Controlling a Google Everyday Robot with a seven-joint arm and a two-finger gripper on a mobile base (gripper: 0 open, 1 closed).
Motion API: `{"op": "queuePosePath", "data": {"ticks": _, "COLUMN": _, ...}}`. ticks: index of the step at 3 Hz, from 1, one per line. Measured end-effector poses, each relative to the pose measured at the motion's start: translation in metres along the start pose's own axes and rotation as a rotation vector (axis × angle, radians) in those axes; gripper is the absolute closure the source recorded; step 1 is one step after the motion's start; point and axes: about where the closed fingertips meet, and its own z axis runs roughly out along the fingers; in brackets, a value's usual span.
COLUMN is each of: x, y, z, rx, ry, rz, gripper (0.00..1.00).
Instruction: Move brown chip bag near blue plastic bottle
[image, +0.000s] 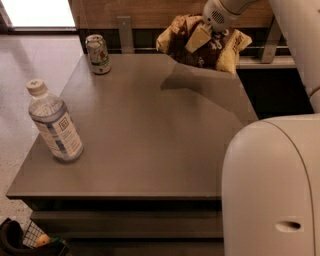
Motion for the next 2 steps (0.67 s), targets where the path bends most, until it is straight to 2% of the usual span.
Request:
{"op": "queuePosePath", "data": {"ticks": 1, "x": -0.009, "y": 0.02, "z": -0.026, "rx": -0.01, "ry": -0.001, "rz": -0.041, "gripper": 1.0}}
{"op": "queuePosePath", "data": {"ticks": 2, "x": -0.013, "y": 0.052, "z": -0.05, "rx": -0.045, "ry": -0.014, "rz": -0.084, "gripper": 1.0}}
